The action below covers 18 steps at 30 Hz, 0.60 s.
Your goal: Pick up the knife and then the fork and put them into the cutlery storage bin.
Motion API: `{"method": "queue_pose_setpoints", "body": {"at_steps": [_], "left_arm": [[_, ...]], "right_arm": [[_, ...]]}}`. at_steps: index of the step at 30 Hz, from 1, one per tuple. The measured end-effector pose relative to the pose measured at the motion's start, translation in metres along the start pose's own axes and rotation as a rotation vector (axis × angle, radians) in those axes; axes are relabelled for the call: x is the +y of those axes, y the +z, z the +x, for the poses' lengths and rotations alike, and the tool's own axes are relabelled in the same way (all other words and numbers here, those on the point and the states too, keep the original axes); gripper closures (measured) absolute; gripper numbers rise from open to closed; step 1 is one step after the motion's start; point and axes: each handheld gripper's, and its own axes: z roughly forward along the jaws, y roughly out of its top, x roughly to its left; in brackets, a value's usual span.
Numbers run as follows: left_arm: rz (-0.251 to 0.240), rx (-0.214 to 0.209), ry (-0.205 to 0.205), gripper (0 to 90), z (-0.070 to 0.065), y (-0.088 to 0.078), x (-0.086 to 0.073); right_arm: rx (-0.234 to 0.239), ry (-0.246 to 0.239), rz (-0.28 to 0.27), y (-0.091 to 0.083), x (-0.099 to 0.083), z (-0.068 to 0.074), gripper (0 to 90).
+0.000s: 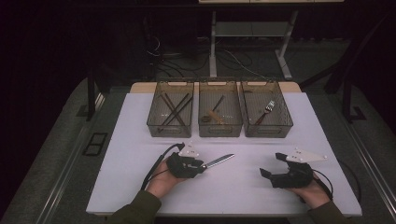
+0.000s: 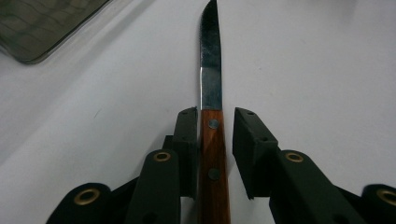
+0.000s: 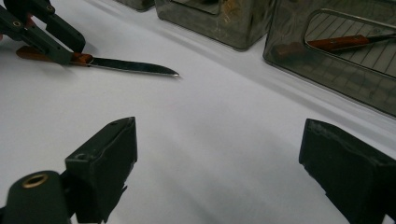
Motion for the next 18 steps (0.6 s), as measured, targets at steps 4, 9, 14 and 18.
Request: {"method": "queue_pose_setpoints", "body": {"at_steps": [4, 9, 14, 18], "left_arm": [[0.015, 0.013, 0.005, 72.8, -0.0013, 0.002, -0.0014], [0.021, 0.025, 0.023, 75.4, -0.0028, 0.0022, -0.0017], [0.023, 0.036, 0.025, 76.7, -0.0048, 0.0024, -0.0012], [0.024, 0.045, 0.025, 76.9, -0.0058, 0.0021, -0.0008]], "right_arm": [[-0.001, 0.001, 0.001, -0.0003, 0.0, 0.0002, 11.6], [-0.002, -0.002, -0.002, -0.0005, 0.0001, -0.0003, 11.6], [-0.003, -0.001, -0.004, -0.0004, 0.0002, -0.0002, 11.6], [0.006, 0.026, 0.002, -0.0007, 0.0012, -0.0009, 11.6]]}}
